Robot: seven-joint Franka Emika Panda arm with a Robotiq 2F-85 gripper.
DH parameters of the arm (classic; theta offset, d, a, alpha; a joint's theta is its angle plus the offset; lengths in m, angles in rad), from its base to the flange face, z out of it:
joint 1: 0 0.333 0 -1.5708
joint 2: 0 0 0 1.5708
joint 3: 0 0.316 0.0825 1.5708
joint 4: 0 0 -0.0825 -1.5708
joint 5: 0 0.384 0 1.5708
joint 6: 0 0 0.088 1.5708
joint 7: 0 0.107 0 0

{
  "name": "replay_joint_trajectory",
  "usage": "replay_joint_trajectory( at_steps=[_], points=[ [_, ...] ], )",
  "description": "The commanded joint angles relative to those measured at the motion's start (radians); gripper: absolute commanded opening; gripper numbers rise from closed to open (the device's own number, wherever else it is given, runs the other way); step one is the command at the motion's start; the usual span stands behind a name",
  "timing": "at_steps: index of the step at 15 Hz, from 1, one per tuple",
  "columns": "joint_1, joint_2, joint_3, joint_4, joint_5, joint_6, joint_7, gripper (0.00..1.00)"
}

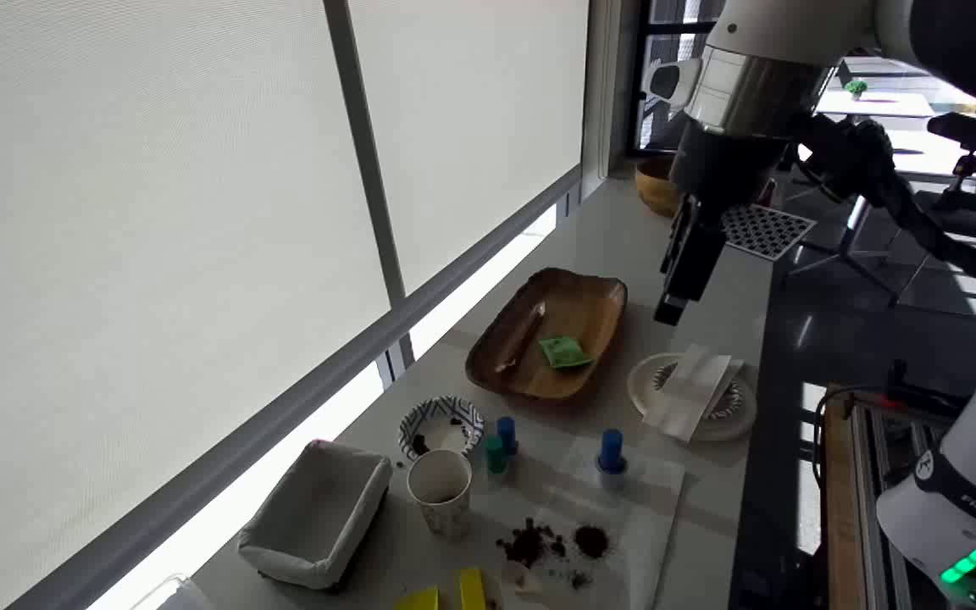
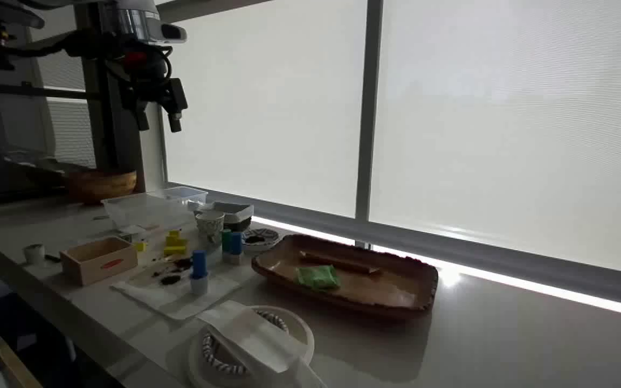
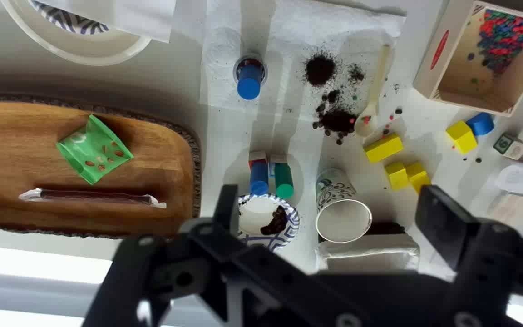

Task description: Put the green block on top of the blue block at the front.

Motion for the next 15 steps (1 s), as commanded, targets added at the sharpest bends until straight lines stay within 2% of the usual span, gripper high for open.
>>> replay_joint_trajectory(
  at_steps=[1, 7, 8, 12, 15],
  points=[
    [0.003, 0.001, -0.002, 0.003, -0.002, -0.003, 0.002, 1.00],
    [0.003, 0.001, -0.002, 0.003, -0.002, -0.003, 0.002, 1.00],
    [-0.010, 0.055, -0.007, 0.022, -0.009, 0.008, -0.003, 1.00],
    [-0.029, 0.279, -0.016, 0.069, -0.050, 0.240, -0.076, 1.00],
    [-0.038, 0.449, -0.011, 0.139, -0.105, 0.338, -0.106, 1.00]
  ],
)
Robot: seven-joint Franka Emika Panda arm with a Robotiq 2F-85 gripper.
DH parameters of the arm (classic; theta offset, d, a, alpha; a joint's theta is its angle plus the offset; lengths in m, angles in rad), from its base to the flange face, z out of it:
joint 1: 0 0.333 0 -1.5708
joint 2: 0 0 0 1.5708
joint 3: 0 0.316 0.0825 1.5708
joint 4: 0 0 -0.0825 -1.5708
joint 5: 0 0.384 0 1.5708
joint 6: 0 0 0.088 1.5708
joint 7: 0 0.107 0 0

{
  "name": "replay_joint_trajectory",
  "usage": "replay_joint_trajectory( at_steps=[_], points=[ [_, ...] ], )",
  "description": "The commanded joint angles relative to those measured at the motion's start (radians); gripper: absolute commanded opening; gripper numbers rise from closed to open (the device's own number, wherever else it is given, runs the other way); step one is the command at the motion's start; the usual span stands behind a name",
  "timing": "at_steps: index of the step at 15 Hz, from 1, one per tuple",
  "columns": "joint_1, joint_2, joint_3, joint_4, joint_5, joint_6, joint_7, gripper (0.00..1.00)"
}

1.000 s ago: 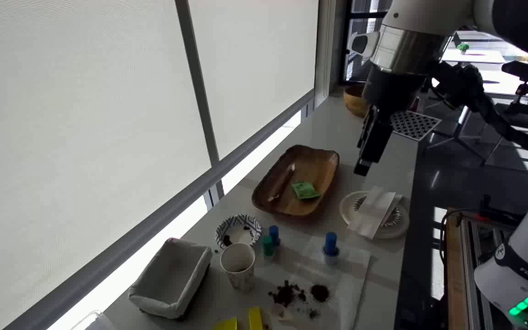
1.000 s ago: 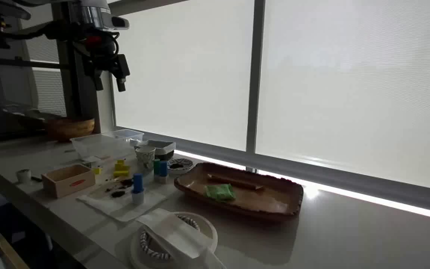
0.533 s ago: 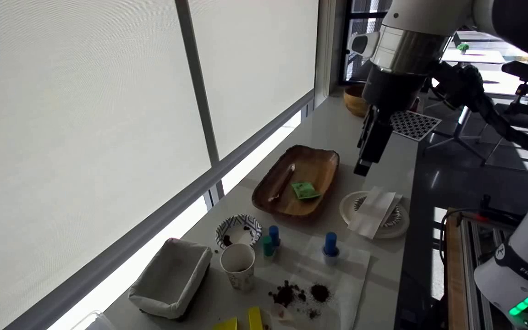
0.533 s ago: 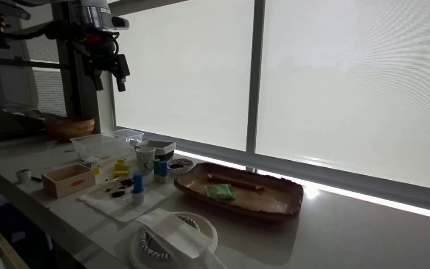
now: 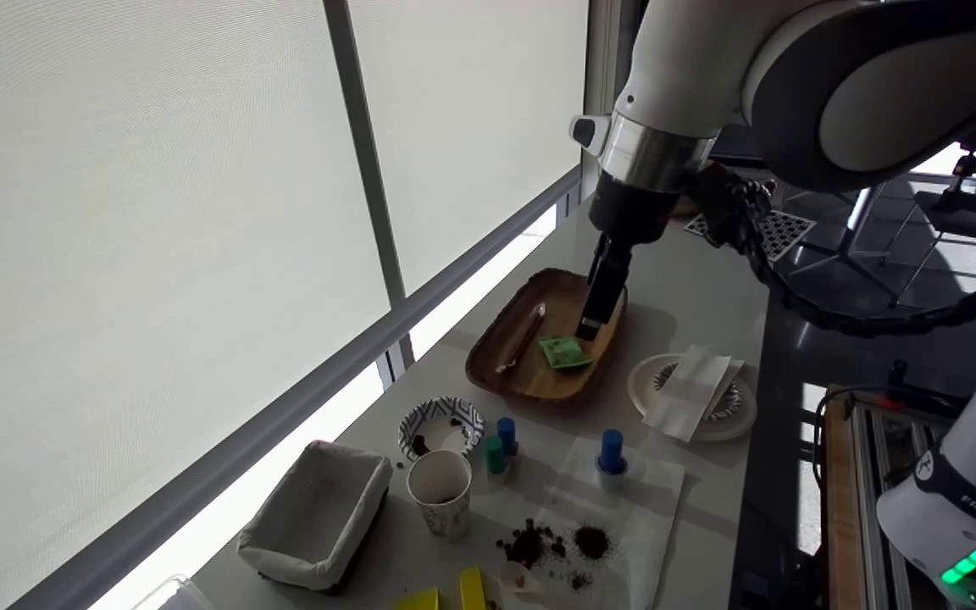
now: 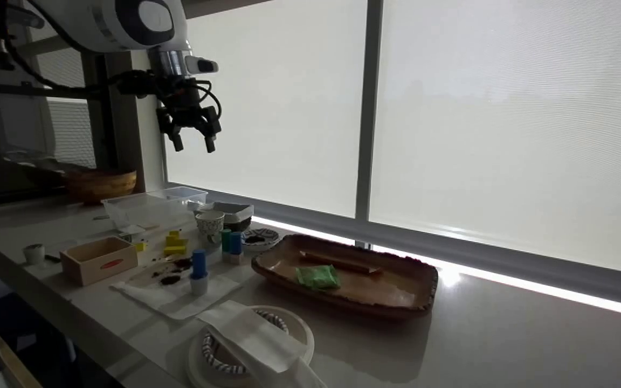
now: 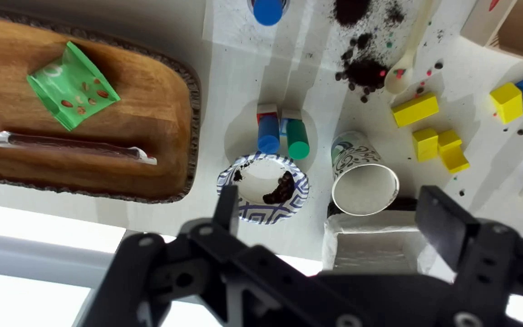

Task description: Put the green block on top of the blue block at the front.

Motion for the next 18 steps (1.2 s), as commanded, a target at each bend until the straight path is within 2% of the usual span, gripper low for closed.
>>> replay_joint_trajectory(
  at_steps=[1, 5, 9, 13, 18],
  points=[
    [-0.007, 0.263, 0.002, 0.134, -0.070, 0.071, -0.043, 1.00],
    [0.001, 0.488, 0.003, 0.286, -0.148, 0.057, -0.058, 1.00],
    [0.011, 0.648, -0.015, 0.408, -0.237, 0.055, -0.046, 1.00],
    [0.021, 0.743, -0.038, 0.476, -0.276, 0.038, -0.040, 1.00],
    [0.023, 0.782, -0.057, 0.466, -0.259, 0.064, -0.025, 1.00]
  ],
)
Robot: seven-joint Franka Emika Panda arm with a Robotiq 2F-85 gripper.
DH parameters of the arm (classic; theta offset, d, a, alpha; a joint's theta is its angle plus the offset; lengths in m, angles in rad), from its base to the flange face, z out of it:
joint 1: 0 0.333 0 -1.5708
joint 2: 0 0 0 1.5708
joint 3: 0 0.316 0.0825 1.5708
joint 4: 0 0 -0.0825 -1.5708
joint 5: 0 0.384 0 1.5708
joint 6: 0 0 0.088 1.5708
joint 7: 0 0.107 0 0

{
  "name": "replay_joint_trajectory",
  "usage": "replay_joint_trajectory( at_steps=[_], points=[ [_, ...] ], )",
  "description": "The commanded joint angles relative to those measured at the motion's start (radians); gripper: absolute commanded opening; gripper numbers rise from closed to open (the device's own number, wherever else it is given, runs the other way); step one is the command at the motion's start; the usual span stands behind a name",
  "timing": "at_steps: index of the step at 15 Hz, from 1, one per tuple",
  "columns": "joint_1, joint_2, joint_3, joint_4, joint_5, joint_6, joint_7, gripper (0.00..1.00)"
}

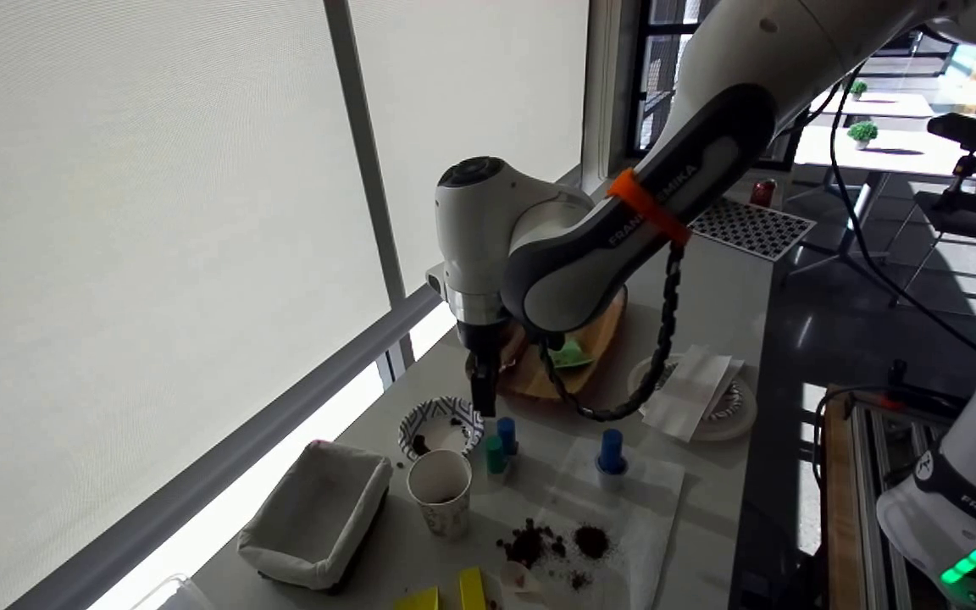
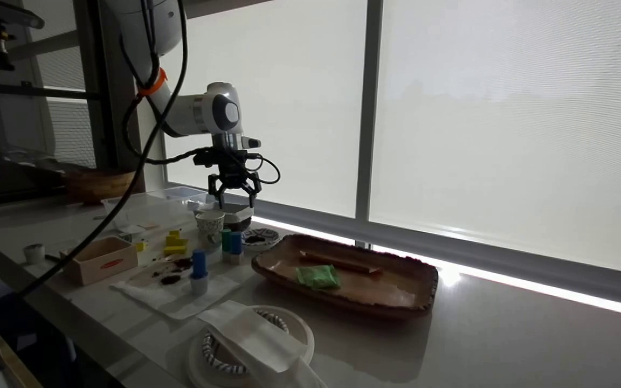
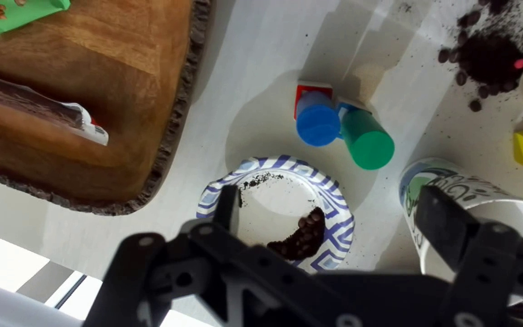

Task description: Put the green block on top of the blue block at the front.

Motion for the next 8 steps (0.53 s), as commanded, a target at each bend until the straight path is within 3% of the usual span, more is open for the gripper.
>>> replay_joint_trajectory(
  at_steps=[1, 8],
  points=[
    [0.014, 0.020, -0.020, -0.005, 0.001, -0.003, 0.026, 1.00],
    [0.020, 0.057, -0.024, -0.026, 0.020, 0.055, 0.086, 1.00]
  ],
)
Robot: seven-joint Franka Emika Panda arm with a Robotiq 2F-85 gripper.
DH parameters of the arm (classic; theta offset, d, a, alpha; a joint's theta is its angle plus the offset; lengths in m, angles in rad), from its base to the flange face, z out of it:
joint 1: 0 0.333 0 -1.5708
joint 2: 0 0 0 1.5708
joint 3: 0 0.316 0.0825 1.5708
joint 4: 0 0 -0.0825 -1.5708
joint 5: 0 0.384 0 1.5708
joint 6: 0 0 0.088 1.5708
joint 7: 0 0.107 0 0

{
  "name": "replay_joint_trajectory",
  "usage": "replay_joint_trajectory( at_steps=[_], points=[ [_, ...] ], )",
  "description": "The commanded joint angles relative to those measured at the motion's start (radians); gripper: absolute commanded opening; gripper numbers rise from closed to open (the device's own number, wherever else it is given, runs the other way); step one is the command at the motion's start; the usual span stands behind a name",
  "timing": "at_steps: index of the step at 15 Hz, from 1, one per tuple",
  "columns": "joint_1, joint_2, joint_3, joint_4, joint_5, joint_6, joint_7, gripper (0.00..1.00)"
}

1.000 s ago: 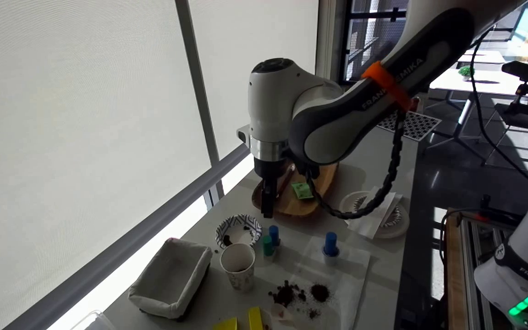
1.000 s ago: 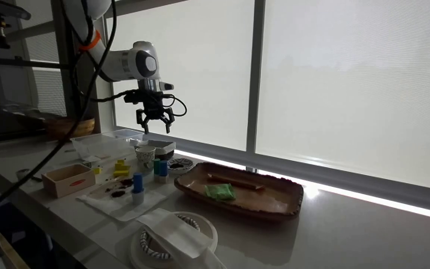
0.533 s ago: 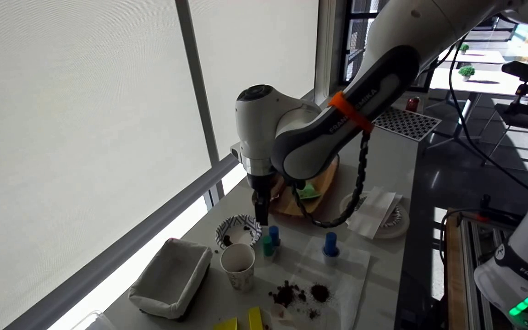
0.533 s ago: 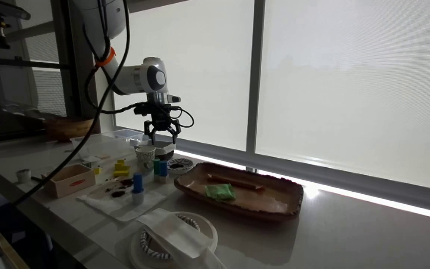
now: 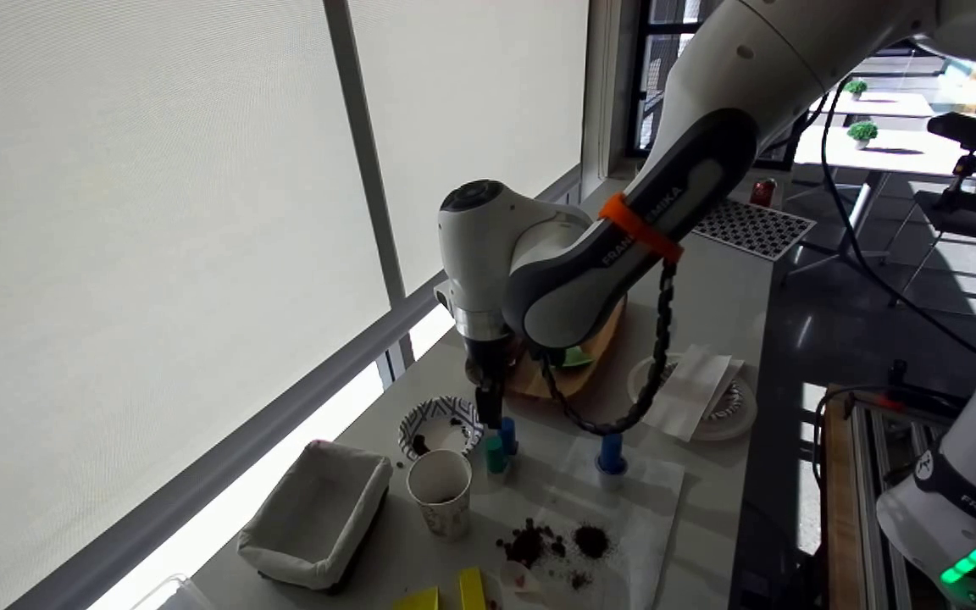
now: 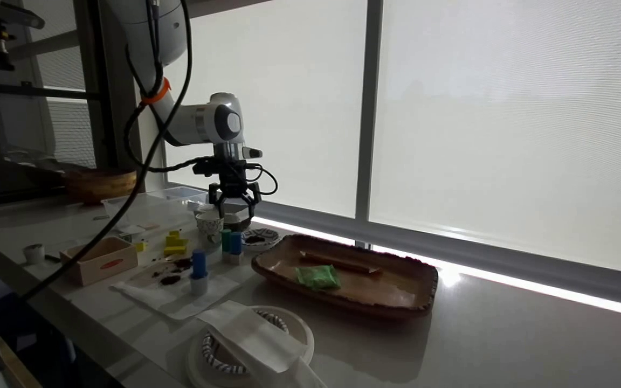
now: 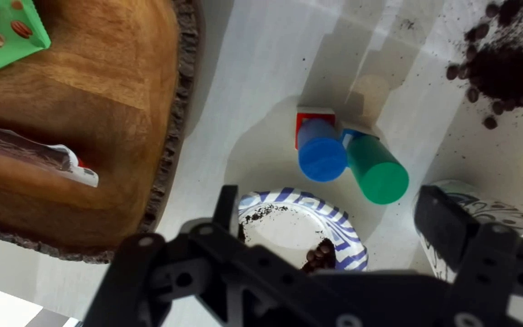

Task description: Put the green block on top of the blue block at the front.

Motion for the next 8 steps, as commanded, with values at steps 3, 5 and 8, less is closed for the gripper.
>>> replay_joint_trajectory(
  at_steps=[3, 5, 8],
  points=[
    [0.015, 0.017, 0.012, -0.019, 0.080, 0.028, 0.023, 1.00],
    [0.021, 0.008, 0.020, -0.038, 0.112, 0.030, 0.033, 1.00],
    [0.030, -0.004, 0.021, -0.075, 0.153, 0.056, 0.063, 1.00]
  ],
)
